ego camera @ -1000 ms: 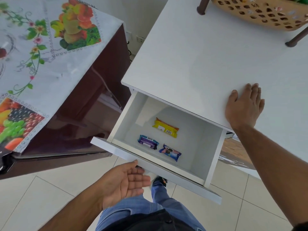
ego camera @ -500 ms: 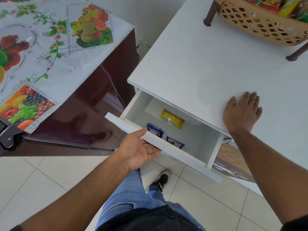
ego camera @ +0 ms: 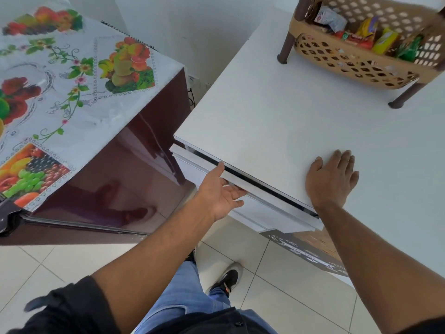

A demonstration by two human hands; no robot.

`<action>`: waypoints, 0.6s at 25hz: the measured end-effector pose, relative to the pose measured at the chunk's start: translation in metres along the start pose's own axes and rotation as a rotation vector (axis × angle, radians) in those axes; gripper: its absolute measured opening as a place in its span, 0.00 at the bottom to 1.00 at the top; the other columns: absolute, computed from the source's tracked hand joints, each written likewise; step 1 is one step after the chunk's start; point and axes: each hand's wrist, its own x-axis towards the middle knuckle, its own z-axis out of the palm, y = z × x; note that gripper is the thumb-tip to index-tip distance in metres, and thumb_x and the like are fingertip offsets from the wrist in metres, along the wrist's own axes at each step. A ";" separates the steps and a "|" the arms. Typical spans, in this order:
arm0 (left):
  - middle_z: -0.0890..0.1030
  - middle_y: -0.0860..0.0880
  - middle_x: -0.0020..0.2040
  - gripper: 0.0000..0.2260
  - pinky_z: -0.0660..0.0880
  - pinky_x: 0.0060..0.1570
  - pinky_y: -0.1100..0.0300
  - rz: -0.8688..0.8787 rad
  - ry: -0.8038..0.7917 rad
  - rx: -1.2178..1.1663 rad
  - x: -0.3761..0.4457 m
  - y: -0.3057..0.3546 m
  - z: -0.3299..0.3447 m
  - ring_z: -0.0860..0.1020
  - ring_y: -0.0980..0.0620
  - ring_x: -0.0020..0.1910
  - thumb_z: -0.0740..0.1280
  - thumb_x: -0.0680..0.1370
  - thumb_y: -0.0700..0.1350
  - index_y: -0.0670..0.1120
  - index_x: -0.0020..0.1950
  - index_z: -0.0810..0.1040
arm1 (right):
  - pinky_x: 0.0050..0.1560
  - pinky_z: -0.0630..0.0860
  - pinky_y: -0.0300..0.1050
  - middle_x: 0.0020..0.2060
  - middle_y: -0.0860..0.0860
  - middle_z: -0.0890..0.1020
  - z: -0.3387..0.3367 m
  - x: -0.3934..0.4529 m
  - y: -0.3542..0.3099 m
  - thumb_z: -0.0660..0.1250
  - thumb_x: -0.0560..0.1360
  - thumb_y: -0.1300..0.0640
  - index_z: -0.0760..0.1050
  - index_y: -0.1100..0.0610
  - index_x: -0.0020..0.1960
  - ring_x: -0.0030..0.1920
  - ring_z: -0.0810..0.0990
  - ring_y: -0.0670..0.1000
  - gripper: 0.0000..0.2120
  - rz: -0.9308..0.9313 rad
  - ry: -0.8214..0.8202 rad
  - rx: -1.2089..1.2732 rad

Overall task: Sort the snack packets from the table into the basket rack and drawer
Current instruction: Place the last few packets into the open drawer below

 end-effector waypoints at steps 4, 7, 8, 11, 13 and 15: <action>0.63 0.34 0.79 0.42 0.53 0.77 0.37 0.028 0.013 -0.067 0.019 -0.002 0.021 0.70 0.29 0.72 0.63 0.80 0.64 0.41 0.83 0.49 | 0.78 0.50 0.62 0.80 0.59 0.57 0.001 0.000 0.000 0.48 0.82 0.46 0.56 0.62 0.79 0.80 0.53 0.57 0.30 0.003 0.008 -0.005; 0.71 0.35 0.74 0.37 0.53 0.78 0.38 0.041 0.017 -0.094 0.027 0.000 0.030 0.68 0.30 0.73 0.65 0.80 0.63 0.40 0.79 0.62 | 0.78 0.49 0.62 0.80 0.59 0.57 0.001 -0.001 -0.001 0.49 0.82 0.46 0.56 0.62 0.79 0.81 0.52 0.57 0.30 0.001 0.008 -0.007; 0.72 0.35 0.73 0.36 0.53 0.78 0.38 0.052 0.023 -0.100 0.027 0.002 0.034 0.69 0.30 0.73 0.66 0.80 0.62 0.40 0.78 0.65 | 0.78 0.49 0.62 0.80 0.59 0.57 0.000 -0.001 -0.001 0.49 0.83 0.46 0.56 0.63 0.79 0.81 0.52 0.57 0.30 0.000 0.009 -0.013; 0.77 0.37 0.69 0.31 0.67 0.68 0.41 0.083 0.035 -0.105 0.024 0.005 0.049 0.74 0.33 0.69 0.69 0.78 0.59 0.41 0.74 0.70 | 0.78 0.50 0.62 0.80 0.59 0.57 -0.002 0.000 -0.002 0.49 0.83 0.46 0.56 0.63 0.79 0.81 0.52 0.57 0.30 0.008 0.003 -0.022; 0.79 0.39 0.65 0.27 0.73 0.54 0.44 0.101 0.047 -0.104 0.024 0.003 0.053 0.78 0.36 0.62 0.71 0.78 0.56 0.42 0.70 0.73 | 0.78 0.50 0.62 0.80 0.59 0.57 -0.003 -0.002 -0.003 0.49 0.83 0.47 0.56 0.63 0.79 0.81 0.52 0.57 0.30 0.010 -0.006 -0.030; 0.79 0.38 0.65 0.26 0.71 0.64 0.43 0.090 0.041 -0.085 0.026 0.002 0.051 0.77 0.35 0.63 0.71 0.78 0.55 0.41 0.69 0.72 | 0.78 0.50 0.62 0.80 0.59 0.57 -0.003 -0.003 -0.004 0.49 0.83 0.47 0.56 0.63 0.80 0.81 0.52 0.57 0.30 0.011 -0.018 -0.035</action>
